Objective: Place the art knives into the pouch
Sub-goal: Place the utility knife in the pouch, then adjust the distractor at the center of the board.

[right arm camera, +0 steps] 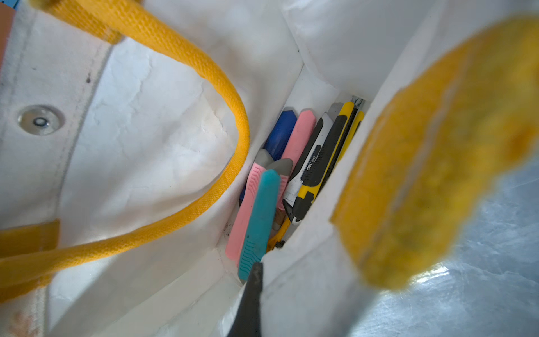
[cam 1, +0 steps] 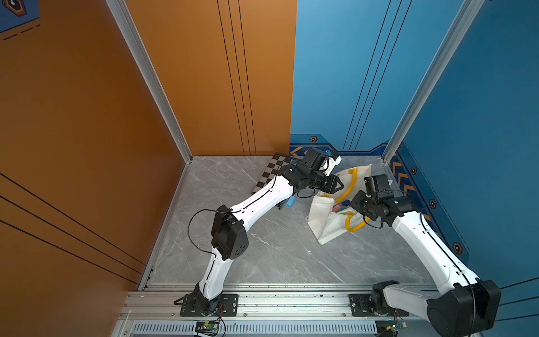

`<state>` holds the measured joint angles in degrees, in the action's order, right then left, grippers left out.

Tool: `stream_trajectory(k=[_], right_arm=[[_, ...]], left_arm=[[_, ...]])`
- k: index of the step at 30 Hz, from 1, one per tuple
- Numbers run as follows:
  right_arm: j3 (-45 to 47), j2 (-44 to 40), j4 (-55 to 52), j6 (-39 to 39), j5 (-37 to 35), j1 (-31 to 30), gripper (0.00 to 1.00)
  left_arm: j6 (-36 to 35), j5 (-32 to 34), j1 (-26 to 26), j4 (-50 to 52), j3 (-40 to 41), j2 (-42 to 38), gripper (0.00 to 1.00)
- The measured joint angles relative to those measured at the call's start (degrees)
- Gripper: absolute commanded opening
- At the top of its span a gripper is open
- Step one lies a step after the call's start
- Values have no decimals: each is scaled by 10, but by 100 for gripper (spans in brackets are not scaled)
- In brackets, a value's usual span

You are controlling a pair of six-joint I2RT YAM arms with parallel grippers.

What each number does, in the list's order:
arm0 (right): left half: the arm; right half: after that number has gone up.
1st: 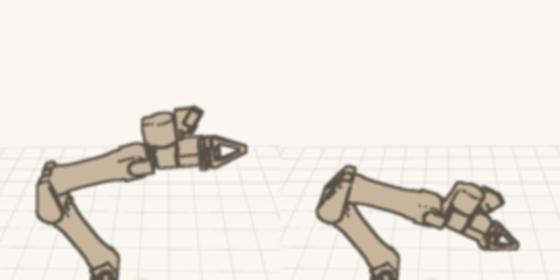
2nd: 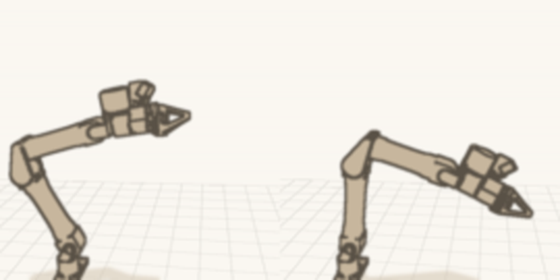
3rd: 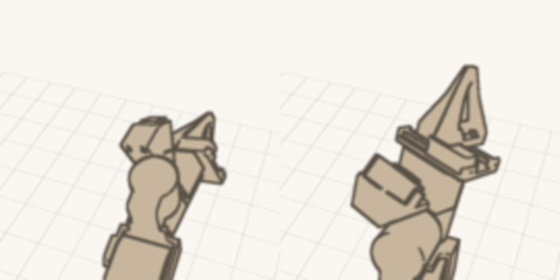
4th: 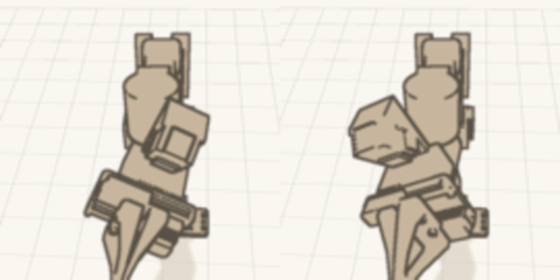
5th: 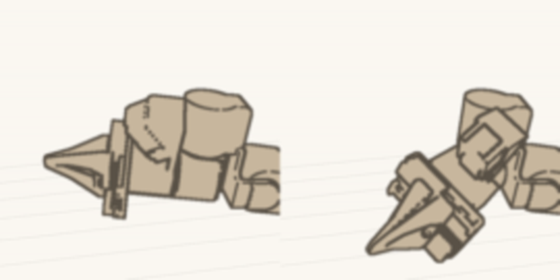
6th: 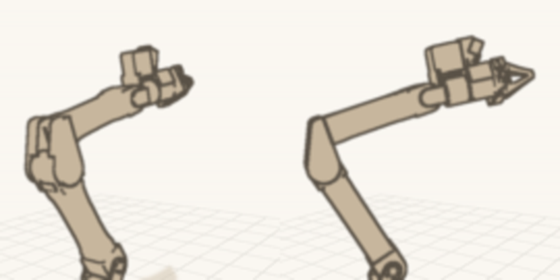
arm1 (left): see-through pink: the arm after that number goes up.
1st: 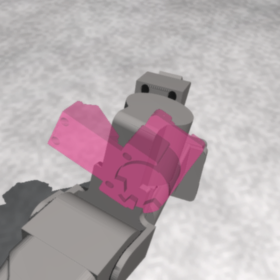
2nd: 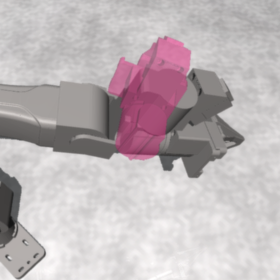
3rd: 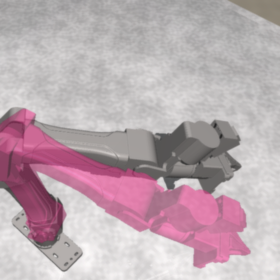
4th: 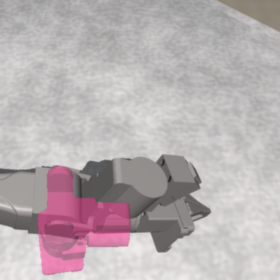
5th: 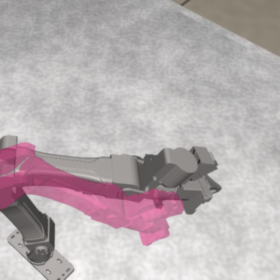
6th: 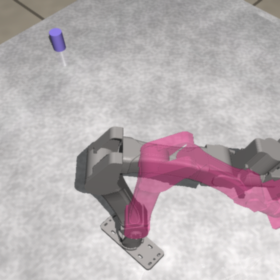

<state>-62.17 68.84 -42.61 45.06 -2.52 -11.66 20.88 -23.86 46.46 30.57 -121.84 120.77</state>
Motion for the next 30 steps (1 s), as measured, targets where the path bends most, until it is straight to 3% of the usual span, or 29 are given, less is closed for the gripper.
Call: stream_trajectory(k=[3, 7, 10, 15, 18, 30], right_arm=[[0, -2, -3, 0, 0, 0, 0], [0, -4, -7, 0, -3, 0, 0], [6, -11, -9, 0, -7, 1, 0], [23, -36, -15, 0, -12, 17, 0], [31, -51, -20, 0, -18, 33, 0], [42, -90, -57, 0, -28, 82, 0]], left_arm=[[1, 0, -3, 0, 0, 0, 42], [13, 3, -26, -1, 4, -6, 67], [13, 18, -77, -4, 39, -40, 80], [17, 34, -181, -9, 104, -90, 88], [21, 35, -189, -10, 125, -77, 99], [21, 49, -124, 3, 79, 124, 98]])
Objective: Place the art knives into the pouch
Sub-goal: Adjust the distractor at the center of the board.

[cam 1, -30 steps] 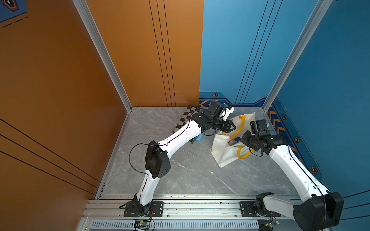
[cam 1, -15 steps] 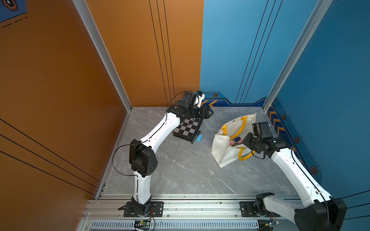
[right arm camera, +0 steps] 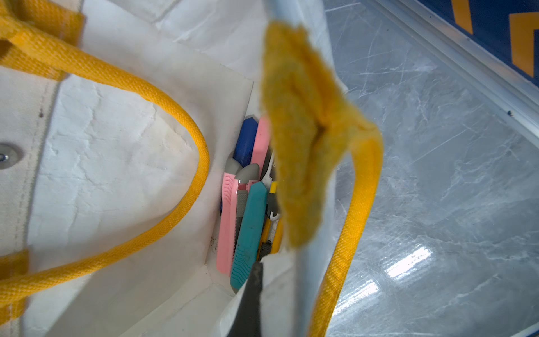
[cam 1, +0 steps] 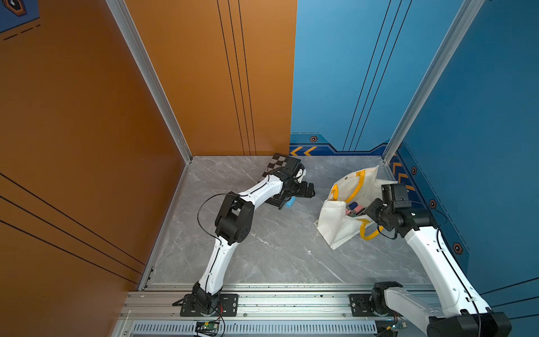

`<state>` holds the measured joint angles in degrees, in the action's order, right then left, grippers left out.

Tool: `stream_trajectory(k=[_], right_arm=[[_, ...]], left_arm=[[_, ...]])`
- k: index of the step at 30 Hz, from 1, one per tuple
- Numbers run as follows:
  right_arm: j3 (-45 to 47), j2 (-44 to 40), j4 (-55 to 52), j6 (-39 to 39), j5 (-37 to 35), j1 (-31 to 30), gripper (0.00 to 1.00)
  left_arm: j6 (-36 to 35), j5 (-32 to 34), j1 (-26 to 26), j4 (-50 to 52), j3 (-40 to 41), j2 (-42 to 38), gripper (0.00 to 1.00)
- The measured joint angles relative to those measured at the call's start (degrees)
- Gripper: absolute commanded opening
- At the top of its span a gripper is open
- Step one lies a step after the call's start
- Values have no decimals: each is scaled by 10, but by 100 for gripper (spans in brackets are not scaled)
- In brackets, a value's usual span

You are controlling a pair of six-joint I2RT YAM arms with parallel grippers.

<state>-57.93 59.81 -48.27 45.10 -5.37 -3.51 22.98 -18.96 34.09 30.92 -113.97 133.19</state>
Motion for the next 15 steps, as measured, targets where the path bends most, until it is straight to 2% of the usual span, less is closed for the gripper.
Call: stream_trajectory(k=[8, 15], right_arm=[[3, -3, -7, 0, -9, 3, 0], [3, -2, -7, 0, -9, 9, 0]], left_arm=[[8, 55, -10, -5, -108, 61, 98], [38, 90, -39, -14, -125, 96, 98]])
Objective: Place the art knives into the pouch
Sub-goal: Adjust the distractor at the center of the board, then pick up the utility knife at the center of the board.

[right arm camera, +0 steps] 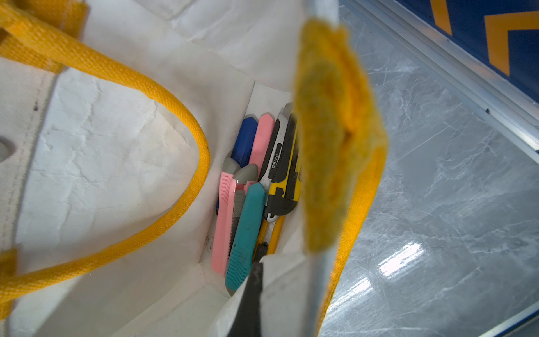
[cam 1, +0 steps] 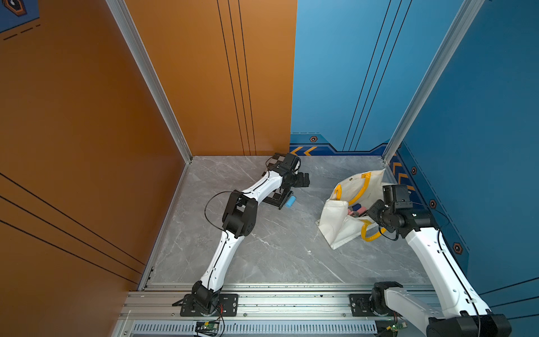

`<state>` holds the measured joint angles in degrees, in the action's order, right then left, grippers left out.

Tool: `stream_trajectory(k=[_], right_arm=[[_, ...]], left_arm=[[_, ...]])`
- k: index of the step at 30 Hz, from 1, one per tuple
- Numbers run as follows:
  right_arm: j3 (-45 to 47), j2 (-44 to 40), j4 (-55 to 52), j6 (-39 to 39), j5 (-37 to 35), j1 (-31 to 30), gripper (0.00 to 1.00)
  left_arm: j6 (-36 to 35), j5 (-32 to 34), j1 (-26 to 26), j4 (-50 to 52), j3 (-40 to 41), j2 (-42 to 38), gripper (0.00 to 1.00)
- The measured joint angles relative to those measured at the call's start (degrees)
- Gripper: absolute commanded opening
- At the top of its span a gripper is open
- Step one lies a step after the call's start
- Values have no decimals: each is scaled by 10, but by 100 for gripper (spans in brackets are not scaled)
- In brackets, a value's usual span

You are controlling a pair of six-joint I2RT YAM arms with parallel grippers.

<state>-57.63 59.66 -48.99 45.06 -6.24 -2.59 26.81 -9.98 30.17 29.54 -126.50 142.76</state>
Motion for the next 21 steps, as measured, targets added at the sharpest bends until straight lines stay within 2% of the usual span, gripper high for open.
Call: stream_trajectory(k=[6, 12, 15, 21], right_arm=[[-2, 17, 0, -2, -1, 7, 0], [-12, 39, 2, -2, -1, 8, 0], [-12, 42, 2, -2, -3, 8, 0], [-12, 48, 7, -2, -4, 8, 0]], left_arm=[[7, 44, -40, -4, 56, -11, 98], [-12, 72, -75, -6, 125, -55, 98], [-33, 79, -70, -4, 162, -78, 98], [-59, 82, -24, 0, 212, -108, 98]])
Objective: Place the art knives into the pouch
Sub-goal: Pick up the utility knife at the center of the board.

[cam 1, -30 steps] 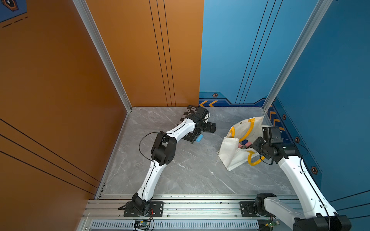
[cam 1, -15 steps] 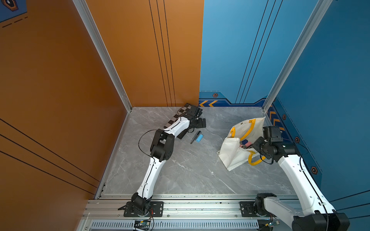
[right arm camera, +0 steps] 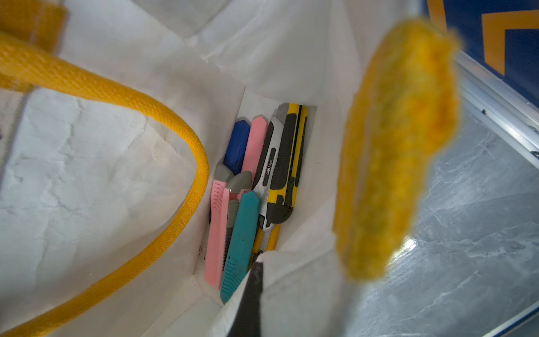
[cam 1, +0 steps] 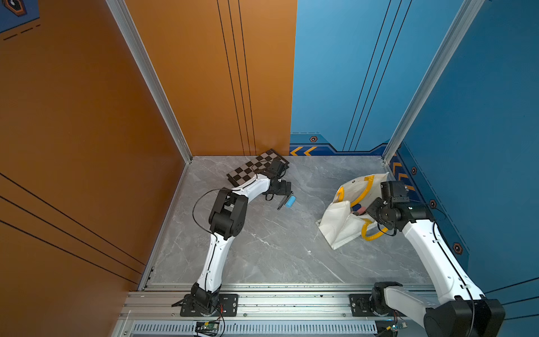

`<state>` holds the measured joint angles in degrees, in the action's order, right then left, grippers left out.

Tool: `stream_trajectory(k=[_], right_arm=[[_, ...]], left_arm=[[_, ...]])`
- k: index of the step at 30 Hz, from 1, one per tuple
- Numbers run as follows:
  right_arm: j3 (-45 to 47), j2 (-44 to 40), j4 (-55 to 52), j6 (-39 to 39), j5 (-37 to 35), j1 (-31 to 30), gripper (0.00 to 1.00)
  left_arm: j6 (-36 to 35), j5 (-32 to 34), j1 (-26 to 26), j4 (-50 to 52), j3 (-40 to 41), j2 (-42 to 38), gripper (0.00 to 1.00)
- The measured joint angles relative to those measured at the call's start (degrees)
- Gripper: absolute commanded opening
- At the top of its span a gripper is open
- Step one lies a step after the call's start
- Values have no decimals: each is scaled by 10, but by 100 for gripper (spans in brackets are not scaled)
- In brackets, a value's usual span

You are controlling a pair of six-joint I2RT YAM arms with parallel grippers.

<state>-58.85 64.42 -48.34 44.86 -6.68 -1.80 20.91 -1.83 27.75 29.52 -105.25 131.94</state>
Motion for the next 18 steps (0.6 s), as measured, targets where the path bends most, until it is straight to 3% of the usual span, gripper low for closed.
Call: stream_trajectory(k=[13, 18], right_arm=[[10, -2, 10, 0, 0, 0, 0], [16, -9, 10, 0, 0, 4, 0]], left_arm=[[-26, 17, 40, 4, 40, -24, 100], [-36, 33, 46, 19, 37, -24, 85]])
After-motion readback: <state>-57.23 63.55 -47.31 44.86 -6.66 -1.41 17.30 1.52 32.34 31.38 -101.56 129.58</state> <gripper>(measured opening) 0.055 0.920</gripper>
